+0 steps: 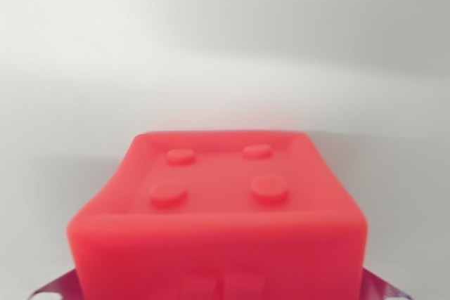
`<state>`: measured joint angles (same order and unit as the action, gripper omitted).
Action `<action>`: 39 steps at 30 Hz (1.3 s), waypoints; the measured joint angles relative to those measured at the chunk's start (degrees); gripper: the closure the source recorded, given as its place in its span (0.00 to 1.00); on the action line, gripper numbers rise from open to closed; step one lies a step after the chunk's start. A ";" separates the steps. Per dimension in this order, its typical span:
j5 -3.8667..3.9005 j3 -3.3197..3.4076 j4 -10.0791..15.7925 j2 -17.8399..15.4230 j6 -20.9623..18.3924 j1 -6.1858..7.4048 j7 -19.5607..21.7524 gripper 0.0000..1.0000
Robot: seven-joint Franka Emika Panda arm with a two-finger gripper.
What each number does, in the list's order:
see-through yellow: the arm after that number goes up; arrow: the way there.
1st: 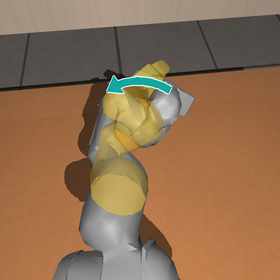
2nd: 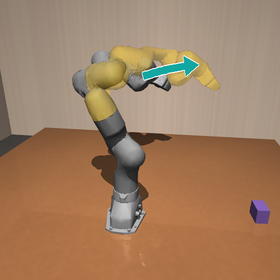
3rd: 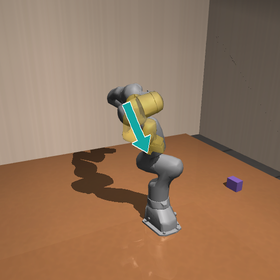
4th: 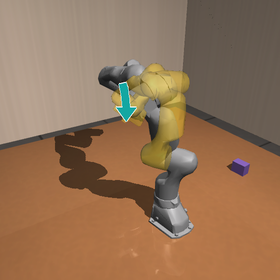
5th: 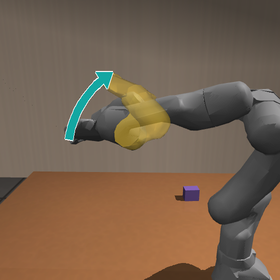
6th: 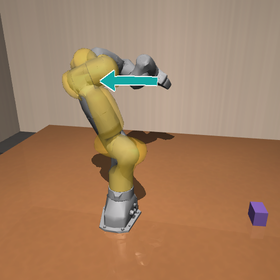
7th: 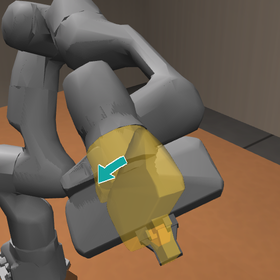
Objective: Destack cube
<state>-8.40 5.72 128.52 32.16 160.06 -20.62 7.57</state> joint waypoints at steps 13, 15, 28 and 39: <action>0.00 0.00 -0.01 0.00 0.01 0.00 0.00 0.00; 0.00 0.00 -0.01 0.00 0.01 0.00 0.00 0.00; 0.00 0.01 -0.01 -0.02 -0.02 0.01 0.00 0.00; 0.07 0.49 0.61 -2.14 -1.36 0.41 0.07 0.00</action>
<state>-8.33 6.21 129.13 30.02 158.70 -20.21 7.64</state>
